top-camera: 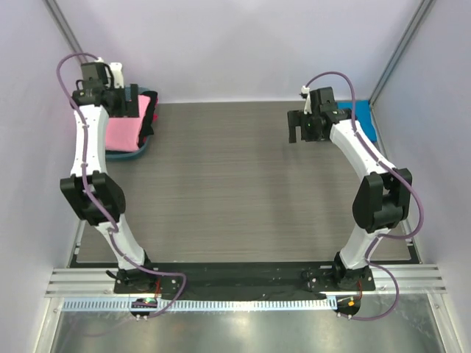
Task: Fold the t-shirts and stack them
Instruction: Grab the tshirt from the pile
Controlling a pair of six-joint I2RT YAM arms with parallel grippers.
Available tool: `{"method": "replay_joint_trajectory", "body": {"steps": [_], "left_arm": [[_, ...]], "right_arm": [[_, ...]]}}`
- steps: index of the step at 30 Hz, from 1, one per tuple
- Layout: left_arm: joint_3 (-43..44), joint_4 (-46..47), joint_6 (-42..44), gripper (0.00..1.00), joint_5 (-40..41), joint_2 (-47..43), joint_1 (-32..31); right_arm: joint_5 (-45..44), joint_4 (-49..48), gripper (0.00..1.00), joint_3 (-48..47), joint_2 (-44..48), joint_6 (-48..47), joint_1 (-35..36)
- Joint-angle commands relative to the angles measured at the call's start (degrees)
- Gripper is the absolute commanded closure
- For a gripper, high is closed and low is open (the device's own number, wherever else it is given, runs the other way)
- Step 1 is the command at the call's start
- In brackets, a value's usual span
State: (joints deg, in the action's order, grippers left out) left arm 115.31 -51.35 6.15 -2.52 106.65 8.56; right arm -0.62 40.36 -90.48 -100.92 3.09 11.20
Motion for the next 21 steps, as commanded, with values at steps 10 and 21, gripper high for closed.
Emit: {"method": "replay_joint_trajectory", "body": {"steps": [10, 21], "left_arm": [[11.61, -0.50, 1.14, 0.26, -3.28, 15.69, 6.12], [13.80, 0.20, 3.34, 0.28, -2.05, 22.28, 3.84]], "right_arm": [[10.29, -1.51, 0.00, -3.65, -2.08, -5.99, 0.31], [13.90, 0.33, 0.01, -5.85, -4.80, -10.39, 0.31]]}}
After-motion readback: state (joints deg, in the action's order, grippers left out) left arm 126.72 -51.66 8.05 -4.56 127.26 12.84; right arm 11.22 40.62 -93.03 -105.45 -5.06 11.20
